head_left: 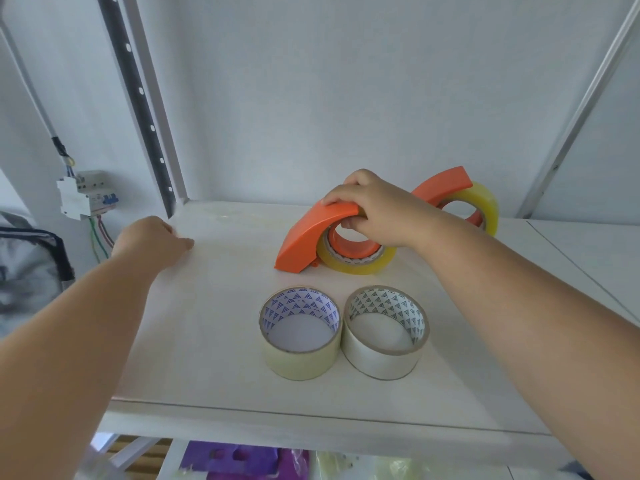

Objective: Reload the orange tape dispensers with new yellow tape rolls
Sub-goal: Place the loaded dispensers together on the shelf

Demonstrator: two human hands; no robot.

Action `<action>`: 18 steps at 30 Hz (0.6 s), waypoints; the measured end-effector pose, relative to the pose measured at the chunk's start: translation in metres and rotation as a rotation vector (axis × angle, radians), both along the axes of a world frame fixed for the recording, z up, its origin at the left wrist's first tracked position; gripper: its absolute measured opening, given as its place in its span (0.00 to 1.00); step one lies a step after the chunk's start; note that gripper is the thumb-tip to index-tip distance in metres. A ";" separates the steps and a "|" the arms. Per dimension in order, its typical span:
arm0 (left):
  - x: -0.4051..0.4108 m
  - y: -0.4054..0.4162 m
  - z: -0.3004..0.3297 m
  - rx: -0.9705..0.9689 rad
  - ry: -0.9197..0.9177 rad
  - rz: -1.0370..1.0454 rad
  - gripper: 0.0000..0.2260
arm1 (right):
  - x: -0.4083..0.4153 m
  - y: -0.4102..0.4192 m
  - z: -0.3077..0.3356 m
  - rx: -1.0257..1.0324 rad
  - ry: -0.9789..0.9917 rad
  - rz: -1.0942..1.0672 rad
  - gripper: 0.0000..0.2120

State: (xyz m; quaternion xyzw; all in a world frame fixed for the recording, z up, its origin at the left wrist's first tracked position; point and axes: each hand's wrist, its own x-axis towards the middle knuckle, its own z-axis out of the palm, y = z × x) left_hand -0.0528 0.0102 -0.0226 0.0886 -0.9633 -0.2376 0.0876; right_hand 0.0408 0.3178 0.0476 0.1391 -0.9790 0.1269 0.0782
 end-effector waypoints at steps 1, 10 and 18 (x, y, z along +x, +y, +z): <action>0.000 -0.001 -0.001 -0.038 -0.008 0.006 0.16 | 0.000 0.000 0.001 -0.009 -0.010 0.003 0.18; -0.002 -0.016 0.007 -0.025 -0.108 0.100 0.07 | 0.004 -0.001 0.004 -0.074 -0.054 0.028 0.18; 0.002 -0.013 0.021 -0.059 0.022 0.130 0.08 | 0.007 0.002 0.004 -0.099 -0.048 0.021 0.18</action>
